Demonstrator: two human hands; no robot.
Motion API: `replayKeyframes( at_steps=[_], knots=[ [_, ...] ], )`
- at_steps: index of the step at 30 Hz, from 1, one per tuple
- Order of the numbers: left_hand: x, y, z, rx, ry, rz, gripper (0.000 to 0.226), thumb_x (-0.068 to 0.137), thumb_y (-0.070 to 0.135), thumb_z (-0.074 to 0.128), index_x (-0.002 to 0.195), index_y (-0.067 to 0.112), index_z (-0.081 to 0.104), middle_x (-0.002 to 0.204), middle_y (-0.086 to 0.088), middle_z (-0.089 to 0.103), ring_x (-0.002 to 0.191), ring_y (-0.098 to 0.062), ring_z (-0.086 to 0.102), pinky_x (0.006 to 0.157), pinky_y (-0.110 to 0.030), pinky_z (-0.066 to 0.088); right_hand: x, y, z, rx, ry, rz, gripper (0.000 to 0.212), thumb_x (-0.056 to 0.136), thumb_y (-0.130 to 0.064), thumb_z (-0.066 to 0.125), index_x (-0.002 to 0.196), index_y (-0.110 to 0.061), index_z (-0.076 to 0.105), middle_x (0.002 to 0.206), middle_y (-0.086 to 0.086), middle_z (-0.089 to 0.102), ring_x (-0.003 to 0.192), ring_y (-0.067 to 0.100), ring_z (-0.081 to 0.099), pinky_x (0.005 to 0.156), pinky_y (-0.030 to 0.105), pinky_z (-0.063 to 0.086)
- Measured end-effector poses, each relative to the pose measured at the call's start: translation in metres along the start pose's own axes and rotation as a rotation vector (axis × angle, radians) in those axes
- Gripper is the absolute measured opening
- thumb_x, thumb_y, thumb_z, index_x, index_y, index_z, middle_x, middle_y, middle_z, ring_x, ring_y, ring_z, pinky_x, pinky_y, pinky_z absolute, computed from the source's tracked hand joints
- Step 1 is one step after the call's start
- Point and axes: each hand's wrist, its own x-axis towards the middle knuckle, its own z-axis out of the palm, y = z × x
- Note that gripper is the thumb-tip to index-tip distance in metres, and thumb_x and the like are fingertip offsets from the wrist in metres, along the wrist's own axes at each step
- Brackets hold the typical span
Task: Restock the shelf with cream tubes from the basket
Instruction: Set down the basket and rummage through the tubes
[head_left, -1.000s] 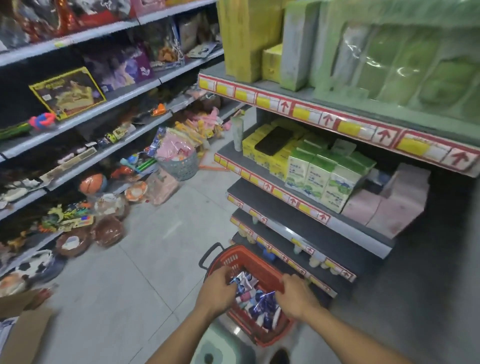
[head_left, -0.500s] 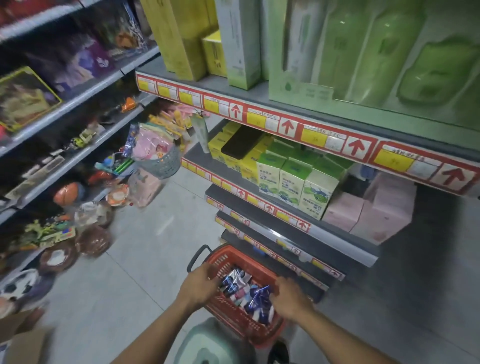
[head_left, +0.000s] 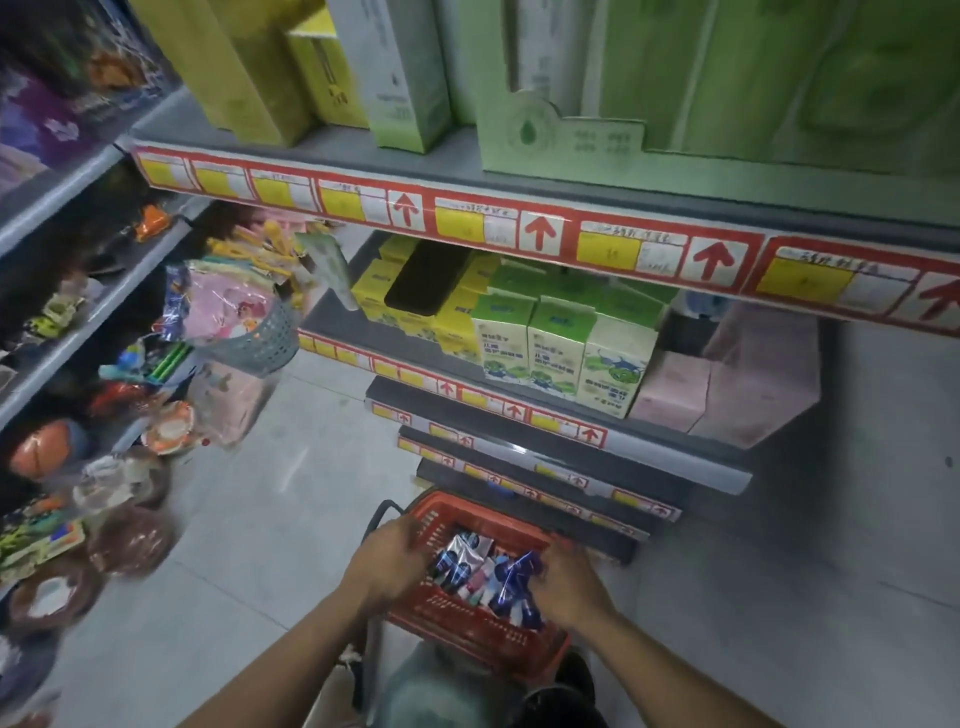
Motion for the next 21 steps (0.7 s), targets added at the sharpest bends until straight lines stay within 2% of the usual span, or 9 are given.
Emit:
replayKeyframes(
  at_steps=[4,6,7,9,10,14,16,18,21],
  knots=[
    [0.029,-0.013,-0.011,0.040,-0.057,0.132,0.025,0.098,0.062,0.056,0.108,0.040,0.062,0.112,0.013,0.074,0.092,-0.009,0.074,0.084,-0.032,0.061,-0.008,-0.015,0.012,0.060,0.086,0.062,0.023,0.092,-0.019,0.063,0.069,-0.022,0.060,0.068,-0.011,0.058,0.065,-0.003,0.055,0.057,0.017,0.041],
    [0.045,-0.020,-0.018,0.065,-0.091,0.210,0.017,0.102,0.056,0.055,0.110,0.042,0.060,0.120,0.008,0.074,0.101,-0.015,0.074,0.090,-0.036,0.060,-0.008,-0.020,0.024,0.089,0.097,0.136,0.010,0.093,-0.029,0.061,0.085,-0.025,0.066,0.081,-0.011,0.066,0.078,0.006,0.065,0.062,0.019,0.042],
    [0.055,-0.025,-0.021,0.078,-0.108,0.250,0.016,0.103,0.050,0.055,0.112,0.040,0.062,0.123,0.006,0.074,0.105,-0.017,0.074,0.092,-0.037,0.059,-0.006,-0.021,0.032,0.116,0.103,0.169,0.013,0.093,-0.035,0.061,0.100,-0.029,0.070,0.096,-0.011,0.072,0.090,0.012,0.069,0.069,0.022,0.044],
    [0.075,-0.039,-0.026,0.107,-0.150,0.338,0.020,0.104,0.039,0.056,0.118,0.036,0.070,0.128,0.005,0.073,0.108,-0.017,0.072,0.092,-0.033,0.056,-0.006,-0.027,0.051,0.153,0.120,0.199,0.036,0.092,-0.050,0.059,0.125,-0.038,0.067,0.118,-0.013,0.070,0.107,0.019,0.069,0.081,0.024,0.045],
    [0.084,-0.045,-0.029,0.119,-0.170,0.374,0.022,0.103,0.035,0.056,0.118,0.035,0.072,0.128,0.005,0.074,0.108,-0.017,0.071,0.091,-0.031,0.054,-0.009,-0.034,0.058,0.160,0.130,0.221,0.043,0.092,-0.055,0.057,0.130,-0.037,0.065,0.123,-0.009,0.070,0.110,0.021,0.068,0.084,0.024,0.045],
    [0.105,-0.074,-0.038,0.125,-0.222,0.411,0.024,0.098,0.036,0.059,0.118,0.036,0.073,0.123,0.008,0.075,0.100,-0.015,0.070,0.086,-0.029,0.055,-0.018,-0.065,0.078,0.143,0.123,0.275,0.042,0.101,-0.046,0.054,0.128,-0.017,0.066,0.124,0.006,0.071,0.109,0.024,0.068,0.082,0.022,0.040],
    [0.110,-0.085,-0.041,0.107,-0.236,0.391,0.024,0.098,0.042,0.061,0.120,0.039,0.070,0.125,0.011,0.075,0.103,-0.014,0.071,0.085,-0.029,0.054,-0.019,-0.074,0.088,0.143,0.117,0.319,0.040,0.100,-0.045,0.053,0.124,-0.017,0.067,0.119,0.007,0.073,0.102,0.023,0.069,0.080,0.023,0.042],
    [0.113,-0.093,-0.043,0.092,-0.247,0.374,0.027,0.097,0.046,0.061,0.123,0.041,0.067,0.128,0.012,0.073,0.108,-0.015,0.071,0.087,-0.030,0.053,-0.013,-0.072,0.098,0.137,0.097,0.345,0.031,0.097,-0.043,0.055,0.110,-0.020,0.070,0.110,0.004,0.075,0.093,0.021,0.069,0.076,0.025,0.046],
    [0.116,-0.092,-0.039,0.098,-0.255,0.351,0.026,0.098,0.044,0.062,0.123,0.039,0.067,0.129,0.011,0.073,0.109,-0.017,0.072,0.090,-0.032,0.056,-0.003,-0.060,0.106,0.144,0.086,0.353,0.031,0.090,-0.050,0.053,0.094,-0.023,0.067,0.097,-0.001,0.074,0.088,0.021,0.071,0.076,0.031,0.055]
  ],
)
